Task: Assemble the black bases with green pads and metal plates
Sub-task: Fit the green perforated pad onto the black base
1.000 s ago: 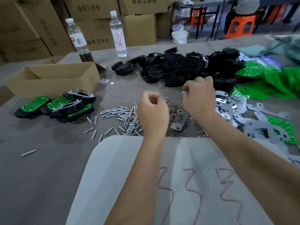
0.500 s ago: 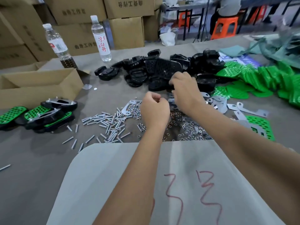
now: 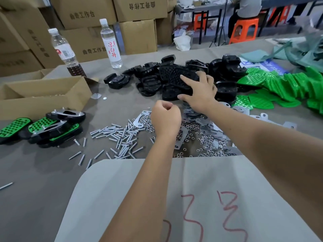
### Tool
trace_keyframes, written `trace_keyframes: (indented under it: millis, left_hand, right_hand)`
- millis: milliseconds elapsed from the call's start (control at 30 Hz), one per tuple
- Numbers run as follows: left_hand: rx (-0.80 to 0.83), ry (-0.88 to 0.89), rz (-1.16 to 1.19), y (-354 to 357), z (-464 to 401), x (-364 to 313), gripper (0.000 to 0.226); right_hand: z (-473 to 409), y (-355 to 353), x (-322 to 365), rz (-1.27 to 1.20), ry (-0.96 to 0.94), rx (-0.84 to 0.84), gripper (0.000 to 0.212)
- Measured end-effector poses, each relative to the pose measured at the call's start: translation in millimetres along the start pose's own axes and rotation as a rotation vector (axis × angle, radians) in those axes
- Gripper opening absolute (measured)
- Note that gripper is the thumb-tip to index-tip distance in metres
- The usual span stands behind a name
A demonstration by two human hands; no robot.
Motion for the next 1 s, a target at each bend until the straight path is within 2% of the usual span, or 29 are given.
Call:
trace_keyframes:
  millis: [133,200,300,367,400,433,500,567,633,700,733,767,900,1000]
  left_hand:
    - [-0.023,-0.036,0.089,-6,-8,-3,0.008]
    - [-0.025,-0.001,0.052,-5,-11,-8,0.008]
    - [-0.042,0.313,-0.284,6,-4,-36,0.037]
    - [0.073,0.499,-0.406,26,6,-54,0.053]
    - [0.185,0.51,-0.43,41,12,-58,0.051]
    - [0.291,0.469,-0.441,55,16,-56,0.045]
    - [0.425,0.309,-0.37,76,23,-46,0.031]
    - [0.481,0.143,-0.234,91,31,-32,0.023]
    - [0.482,0.077,-0.2,103,39,-20,0.02]
    - [0.466,0.046,-0.186,112,46,-10,0.027]
    - [0.47,0.033,-0.171,118,51,-8,0.028]
    - [0.474,0.033,-0.158,123,55,-7,0.026]
    - [0.516,0.08,-0.153,146,79,-14,0.026]
    - [0.515,0.051,-0.128,155,92,-11,0.028]
  right_hand:
    - [13,-33,5,-0.249,-0.07,-0.337,0.038]
    - [25,-44,-1,-0.44,-0.037,-0.43,0.027]
    - [42,-54,-22,-0.652,0.021,-0.403,0.024]
    - [51,-58,-30,-0.764,-0.018,-0.273,0.02]
    - [56,-60,-34,-0.784,-0.041,-0.197,0.017]
    - [59,-62,-36,-0.766,-0.057,-0.136,0.013]
    - [67,-72,-51,-0.685,-0.034,-0.116,0.007]
    - [74,-89,-80,-0.611,0.083,-0.177,0.016]
    - [82,-114,-110,-0.366,0.183,-0.158,0.019]
    - [89,-133,-137,-0.026,0.223,0.042,0.012]
    - [96,-143,-150,0.094,0.242,0.155,0.007]
    - [103,-150,-158,0.176,0.259,0.252,0.01]
    - [132,-141,-177,0.269,0.391,0.593,0.068]
    - [139,-126,-179,0.31,0.381,0.645,0.079]
Point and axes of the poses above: each hand's wrist, its own z-axis away from the middle knuckle, its own y-axis out of the palm, x = y × z, the point moved 8 cm from there along -z, towards the middle knuckle, and after that the axes turned 2 degrees about -y, right-handed, at the moved point
